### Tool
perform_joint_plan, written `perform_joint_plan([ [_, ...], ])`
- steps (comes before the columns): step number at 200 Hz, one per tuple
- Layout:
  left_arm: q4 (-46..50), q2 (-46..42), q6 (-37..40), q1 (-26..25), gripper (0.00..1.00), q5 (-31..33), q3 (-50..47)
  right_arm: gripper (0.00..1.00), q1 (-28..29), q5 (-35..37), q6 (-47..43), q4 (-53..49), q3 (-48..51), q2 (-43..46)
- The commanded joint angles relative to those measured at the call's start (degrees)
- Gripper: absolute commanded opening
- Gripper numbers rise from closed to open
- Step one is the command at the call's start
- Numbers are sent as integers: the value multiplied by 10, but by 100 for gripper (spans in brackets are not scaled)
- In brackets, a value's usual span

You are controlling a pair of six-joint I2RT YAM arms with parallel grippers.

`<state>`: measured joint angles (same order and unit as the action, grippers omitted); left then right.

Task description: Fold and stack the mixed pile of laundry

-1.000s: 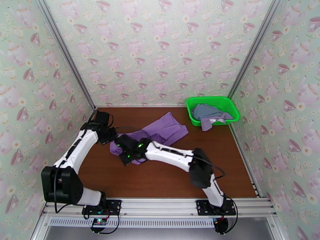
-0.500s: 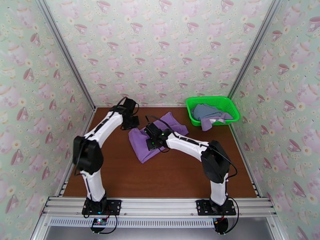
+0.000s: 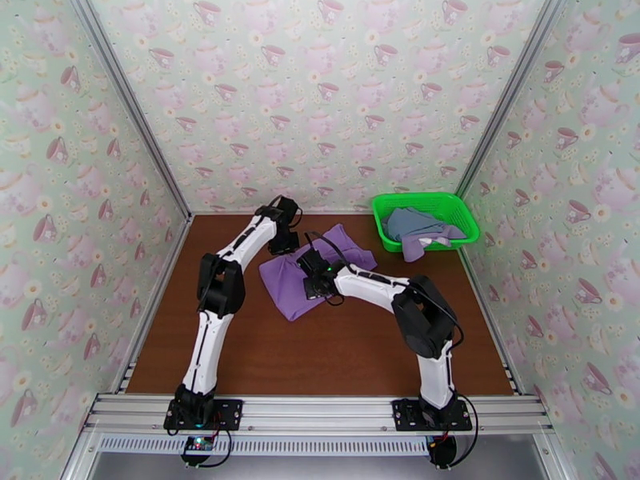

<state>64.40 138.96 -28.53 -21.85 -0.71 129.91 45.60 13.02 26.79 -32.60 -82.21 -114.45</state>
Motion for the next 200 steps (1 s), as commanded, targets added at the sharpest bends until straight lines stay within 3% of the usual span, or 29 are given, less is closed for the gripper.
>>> perform_joint_plan([
  [1,8,10,-1,-1,63,-8,22,24,-4,33,25,-2,10,-5],
  [16,-2,-5,5,-4,78,-5,22,40,-4,54,31,-15,12,11],
  [31,-8,-28,13,-5,85,3,22,46,-4,85,34,-30,17,36],
  [63,-9,-96,30,-5,90,37,-6,49,-3,129,37,-51,24,83],
  [85,-20,-158,33,-6,89,66,-76,43,-4,117,29,-52,8,77],
  [99,-40,-196,30,-5,72,78,-141,33,-4,84,16,-44,-18,54],
  [112,-59,-216,23,-4,29,87,-197,20,-4,45,7,-32,-52,23],
  [125,-75,-219,17,0,0,81,-240,6,-3,8,1,-28,-100,-16],
  [130,-82,-217,14,1,0,76,-255,0,-4,-5,0,-27,-122,-32],
  [172,-158,-200,-16,2,0,65,-343,0,-8,-64,9,-62,-298,-168],
  [200,-176,-176,-32,5,0,97,-363,0,-29,-66,36,-65,-330,-217],
])
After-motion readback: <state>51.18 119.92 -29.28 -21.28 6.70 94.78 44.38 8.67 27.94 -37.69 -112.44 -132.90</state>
